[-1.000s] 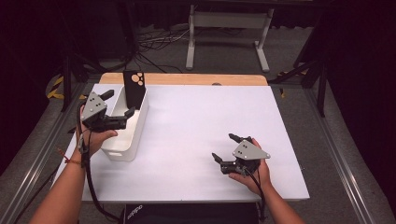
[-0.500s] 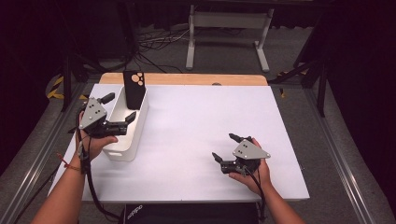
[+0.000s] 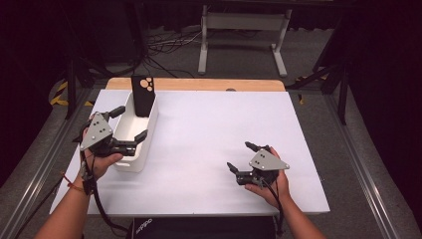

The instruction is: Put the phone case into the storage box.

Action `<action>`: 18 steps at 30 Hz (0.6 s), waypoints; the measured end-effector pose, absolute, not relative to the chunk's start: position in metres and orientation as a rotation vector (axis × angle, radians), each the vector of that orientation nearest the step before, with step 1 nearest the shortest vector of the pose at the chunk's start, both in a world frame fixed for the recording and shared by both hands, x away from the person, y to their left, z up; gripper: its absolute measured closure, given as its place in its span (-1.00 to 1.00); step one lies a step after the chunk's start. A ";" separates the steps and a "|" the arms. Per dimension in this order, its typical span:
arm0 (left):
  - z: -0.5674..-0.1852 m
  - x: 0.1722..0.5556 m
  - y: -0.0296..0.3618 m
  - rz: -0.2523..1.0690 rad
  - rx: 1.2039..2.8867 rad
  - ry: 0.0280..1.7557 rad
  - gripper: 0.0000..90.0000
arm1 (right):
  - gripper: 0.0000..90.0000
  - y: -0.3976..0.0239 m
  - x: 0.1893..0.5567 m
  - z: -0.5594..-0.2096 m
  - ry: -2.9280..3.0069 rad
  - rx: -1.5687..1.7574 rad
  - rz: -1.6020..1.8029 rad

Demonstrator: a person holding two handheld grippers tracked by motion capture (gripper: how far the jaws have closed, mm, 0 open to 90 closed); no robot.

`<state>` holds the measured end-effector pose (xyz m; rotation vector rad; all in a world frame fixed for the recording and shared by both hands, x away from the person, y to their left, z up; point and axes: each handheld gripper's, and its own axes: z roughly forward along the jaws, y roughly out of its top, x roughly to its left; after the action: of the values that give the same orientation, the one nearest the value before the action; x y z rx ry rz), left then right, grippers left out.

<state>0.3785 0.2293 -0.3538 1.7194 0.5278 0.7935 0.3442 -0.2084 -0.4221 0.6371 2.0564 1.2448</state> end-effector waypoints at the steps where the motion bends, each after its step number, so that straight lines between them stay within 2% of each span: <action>1: -0.354 0.378 0.229 0.794 1.719 0.528 -0.89 | -0.69 -0.208 0.344 -0.422 2.056 0.637 1.245; 18: -0.362 0.353 0.220 0.777 1.689 0.481 -0.92 | -0.69 -0.208 0.339 -0.417 2.040 0.625 1.255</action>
<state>0.3532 0.2197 -0.3621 1.6887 0.4813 0.7774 0.3391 -0.2075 -0.4173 0.6248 2.0401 1.2546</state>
